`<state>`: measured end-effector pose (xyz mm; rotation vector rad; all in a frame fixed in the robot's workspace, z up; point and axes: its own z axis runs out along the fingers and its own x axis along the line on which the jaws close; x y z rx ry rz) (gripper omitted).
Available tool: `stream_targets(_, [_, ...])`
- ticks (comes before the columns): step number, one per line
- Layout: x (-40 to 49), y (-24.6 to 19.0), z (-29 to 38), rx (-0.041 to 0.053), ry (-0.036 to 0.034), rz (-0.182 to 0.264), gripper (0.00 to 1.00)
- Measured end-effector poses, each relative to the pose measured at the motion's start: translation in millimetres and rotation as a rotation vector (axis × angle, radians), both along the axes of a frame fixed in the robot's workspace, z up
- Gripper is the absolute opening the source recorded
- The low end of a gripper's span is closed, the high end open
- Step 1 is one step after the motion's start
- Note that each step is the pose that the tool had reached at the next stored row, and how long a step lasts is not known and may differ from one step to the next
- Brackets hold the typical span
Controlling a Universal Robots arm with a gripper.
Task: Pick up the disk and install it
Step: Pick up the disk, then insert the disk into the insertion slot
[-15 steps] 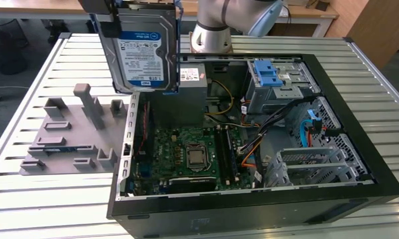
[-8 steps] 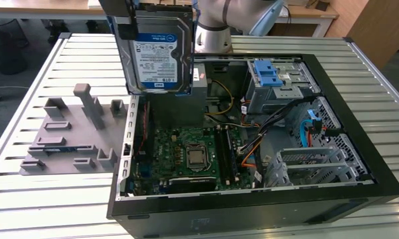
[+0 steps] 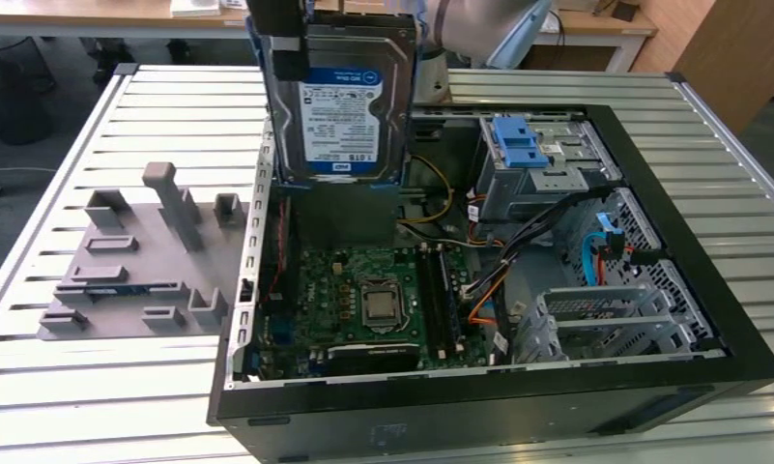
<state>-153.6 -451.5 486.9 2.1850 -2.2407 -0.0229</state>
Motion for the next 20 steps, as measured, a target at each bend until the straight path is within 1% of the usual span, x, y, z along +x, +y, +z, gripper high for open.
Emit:
stream_targets(16, [54.4, -0.8, -3.9, -0.0001, -0.0033, 0.000, 0.36])
stream_targets(20, [65.7, -1.3, -5.1, -0.0001, -0.0046, 0.000, 0.36])
